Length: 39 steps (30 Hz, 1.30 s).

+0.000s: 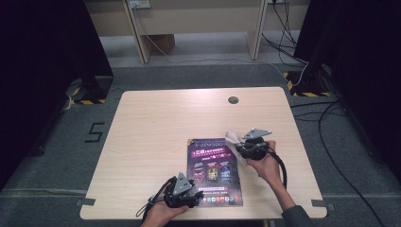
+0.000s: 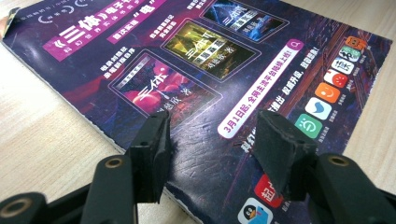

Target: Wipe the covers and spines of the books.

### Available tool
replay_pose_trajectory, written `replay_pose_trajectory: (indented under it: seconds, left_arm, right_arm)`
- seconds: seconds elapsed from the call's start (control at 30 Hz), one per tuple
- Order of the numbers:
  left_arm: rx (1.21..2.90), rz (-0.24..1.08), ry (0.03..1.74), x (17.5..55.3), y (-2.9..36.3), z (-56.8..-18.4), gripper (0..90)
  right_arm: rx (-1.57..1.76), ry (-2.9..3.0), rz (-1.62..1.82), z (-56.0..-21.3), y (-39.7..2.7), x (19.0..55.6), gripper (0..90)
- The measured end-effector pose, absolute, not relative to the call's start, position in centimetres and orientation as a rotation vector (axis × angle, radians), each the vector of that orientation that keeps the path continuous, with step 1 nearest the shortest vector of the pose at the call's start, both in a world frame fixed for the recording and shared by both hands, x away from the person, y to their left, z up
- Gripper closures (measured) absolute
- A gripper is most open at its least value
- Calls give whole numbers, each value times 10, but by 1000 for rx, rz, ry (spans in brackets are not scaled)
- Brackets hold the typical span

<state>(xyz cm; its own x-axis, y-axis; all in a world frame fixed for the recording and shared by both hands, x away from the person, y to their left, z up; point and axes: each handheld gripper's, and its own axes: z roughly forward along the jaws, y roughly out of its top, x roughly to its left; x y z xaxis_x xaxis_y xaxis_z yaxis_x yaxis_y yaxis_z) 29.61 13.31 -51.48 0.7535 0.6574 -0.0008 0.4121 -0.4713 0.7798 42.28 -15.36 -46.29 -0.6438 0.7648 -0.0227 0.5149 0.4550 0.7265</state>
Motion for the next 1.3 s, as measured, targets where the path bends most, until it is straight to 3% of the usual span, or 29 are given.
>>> replay_pose_trajectory:
  seconds: [0.3, 0.83, 1.3]
  left_arm:
    - [2130, 402, 825, 298, 133, -515, 357]
    - [2122, 379, 825, 300, 136, -516, 352]
    - [2124, 373, 825, 300, 136, -516, 352]
  right_arm:
    - [1056, 2436, 890, -489, -115, 441, 747]
    - [1126, 2292, 827, -497, -123, 474, 734]
    - [1065, 2322, 824, -498, -121, 465, 735]
